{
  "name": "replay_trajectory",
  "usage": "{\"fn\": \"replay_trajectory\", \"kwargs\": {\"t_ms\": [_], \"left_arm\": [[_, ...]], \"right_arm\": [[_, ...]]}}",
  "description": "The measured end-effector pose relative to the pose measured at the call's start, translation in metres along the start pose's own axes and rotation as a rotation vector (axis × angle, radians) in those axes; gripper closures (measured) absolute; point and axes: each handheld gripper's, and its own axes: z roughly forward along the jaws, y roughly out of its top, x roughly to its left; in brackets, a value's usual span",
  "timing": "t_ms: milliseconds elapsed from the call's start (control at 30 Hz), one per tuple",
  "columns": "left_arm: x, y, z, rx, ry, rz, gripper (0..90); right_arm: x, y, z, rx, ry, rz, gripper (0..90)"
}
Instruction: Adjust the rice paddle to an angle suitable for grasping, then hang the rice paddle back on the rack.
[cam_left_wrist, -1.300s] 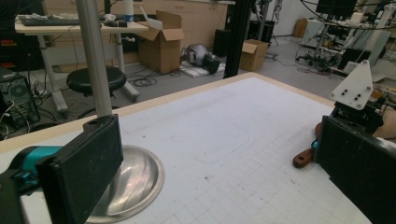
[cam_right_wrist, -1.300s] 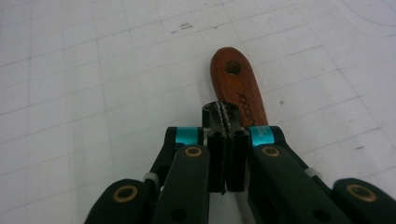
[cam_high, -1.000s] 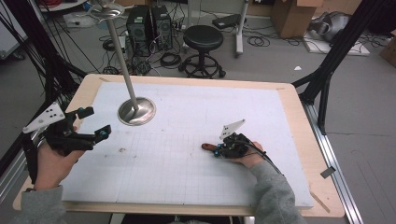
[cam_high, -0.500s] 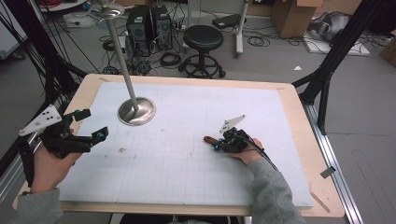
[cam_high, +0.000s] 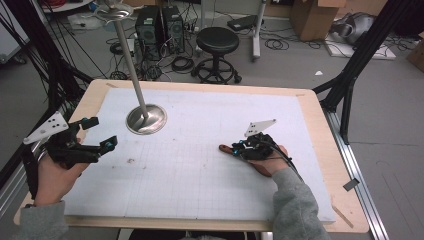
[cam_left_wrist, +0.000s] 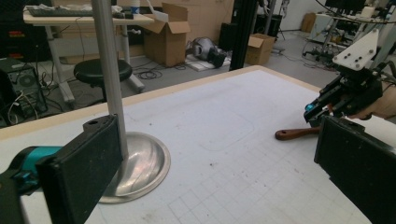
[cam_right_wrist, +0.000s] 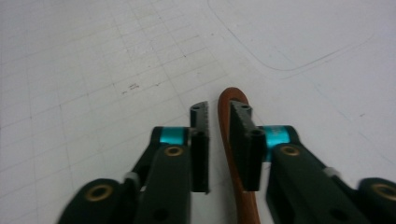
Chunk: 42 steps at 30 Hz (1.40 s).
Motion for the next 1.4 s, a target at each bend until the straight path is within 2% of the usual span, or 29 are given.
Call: {"fn": "replay_trajectory", "kwargs": {"t_ms": [133,167,200,233,300,333,400,433,467,567,733,1400], "left_arm": [[0.000,0.001,0.003,-0.003,-0.008,0.002,1.7],[0.000,0.002,0.003,-0.001,-0.010,0.004,1.7],[0.000,0.002,0.004,-0.004,-0.010,0.003,1.7],[0.000,0.002,0.004,-0.005,-0.011,0.001,1.7],[0.001,0.003,0.004,-0.007,-0.013,0.004,1.7],[0.001,0.003,0.005,-0.007,-0.014,0.002,1.7],[0.001,0.003,0.005,-0.005,-0.013,0.001,1.7],[0.001,0.003,0.006,-0.005,-0.014,0.002,1.7],[0.001,0.003,0.006,-0.006,-0.014,0.000,1.7],[0.001,0.003,0.007,-0.008,-0.017,0.002,1.7],[0.001,0.003,0.007,-0.004,-0.018,0.002,1.7],[-0.002,0.002,0.008,0.005,-0.023,0.002,1.7]], "right_arm": [[0.002,0.000,-0.007,-0.002,-0.018,-0.011,57.3],[0.002,0.000,-0.007,-0.002,-0.018,-0.011,57.3],[0.003,0.000,-0.011,-0.013,-0.029,-0.002,47.3],[0.003,0.000,-0.011,-0.013,-0.029,-0.002,47.3],[0.003,0.003,-0.018,-0.031,-0.057,0.005,34.2],[0.003,0.003,-0.018,-0.031,-0.057,0.005,34.2],[0.003,0.006,-0.028,-0.059,-0.066,0.013,24.2],[0.003,0.006,-0.028,-0.059,-0.066,0.013,24.2],[0.002,0.007,-0.035,-0.083,-0.059,0.026,17.5],[0.000,0.007,-0.044,-0.103,-0.058,0.030,15.5],[-0.003,0.006,-0.050,-0.115,-0.058,0.035,13.7],[-0.006,0.005,-0.047,-0.048,-0.076,0.030,12.1]]}}
